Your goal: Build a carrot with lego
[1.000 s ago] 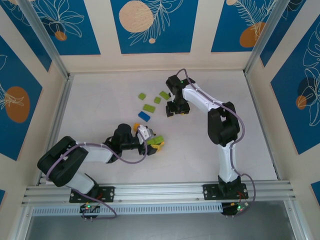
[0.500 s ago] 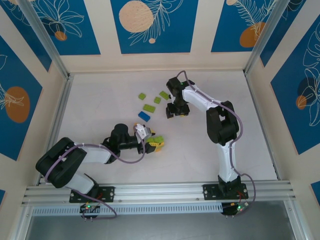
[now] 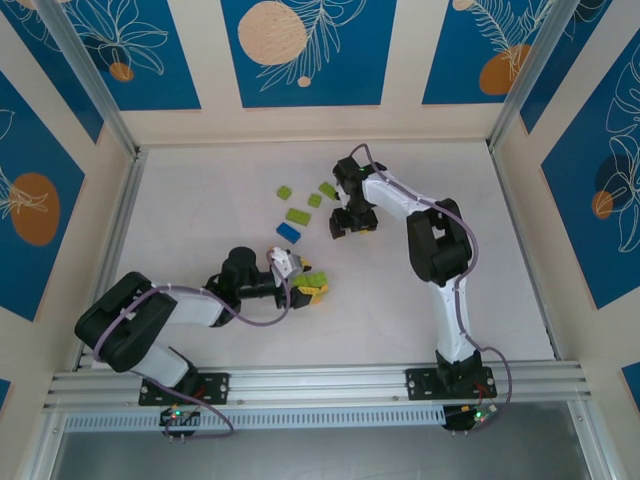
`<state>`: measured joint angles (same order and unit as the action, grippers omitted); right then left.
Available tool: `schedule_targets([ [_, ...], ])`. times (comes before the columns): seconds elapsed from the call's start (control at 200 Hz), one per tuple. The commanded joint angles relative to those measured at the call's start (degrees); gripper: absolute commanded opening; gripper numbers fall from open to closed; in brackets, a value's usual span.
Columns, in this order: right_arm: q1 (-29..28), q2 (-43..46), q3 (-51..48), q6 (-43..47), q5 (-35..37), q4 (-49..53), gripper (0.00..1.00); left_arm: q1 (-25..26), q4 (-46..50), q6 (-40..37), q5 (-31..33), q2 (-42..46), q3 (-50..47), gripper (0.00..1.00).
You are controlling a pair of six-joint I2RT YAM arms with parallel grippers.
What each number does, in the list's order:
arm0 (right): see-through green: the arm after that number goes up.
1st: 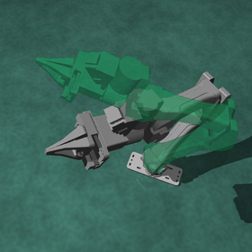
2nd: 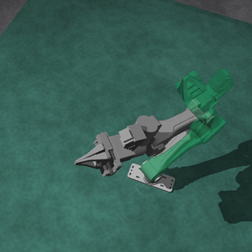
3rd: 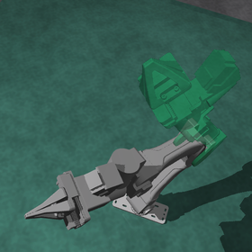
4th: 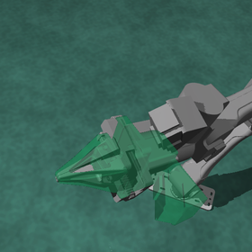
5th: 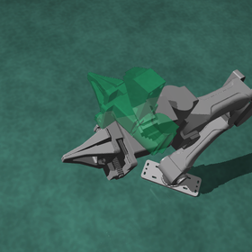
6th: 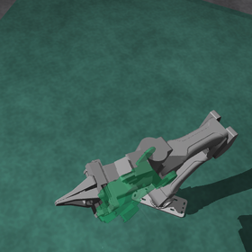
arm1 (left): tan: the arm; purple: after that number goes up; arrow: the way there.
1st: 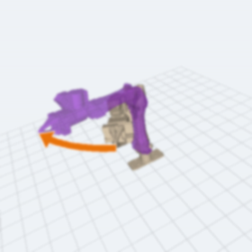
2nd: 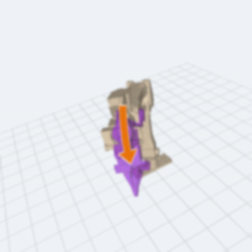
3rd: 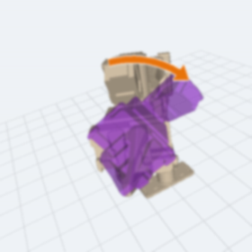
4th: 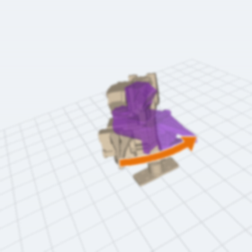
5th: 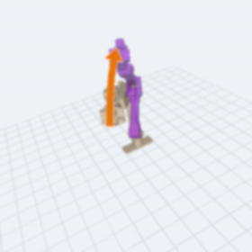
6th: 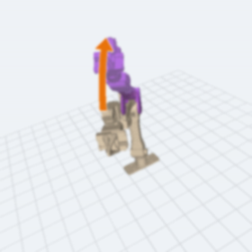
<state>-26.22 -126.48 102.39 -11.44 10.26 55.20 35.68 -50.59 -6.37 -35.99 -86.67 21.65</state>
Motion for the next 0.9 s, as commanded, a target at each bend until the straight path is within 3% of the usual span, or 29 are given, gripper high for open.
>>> schedule_targets([
  [0.0,0.29,-1.76,3.57,4.14,-1.74,-0.97,0.66,-0.72,-1.37,-0.44,-2.24,-1.45,1.15,0.69],
  [0.41,0.73,-7.61,11.42,6.94,-3.14,0.78,0.65,-0.79,0.31,-1.01,-1.74,-1.63,1.80,0.65],
  [0.895,1.45,-8.61,11.87,6.88,-4.46,0.97,0.47,-0.88,1.02,-1.19,-1.45,-1.83,2.16,0.62],
])
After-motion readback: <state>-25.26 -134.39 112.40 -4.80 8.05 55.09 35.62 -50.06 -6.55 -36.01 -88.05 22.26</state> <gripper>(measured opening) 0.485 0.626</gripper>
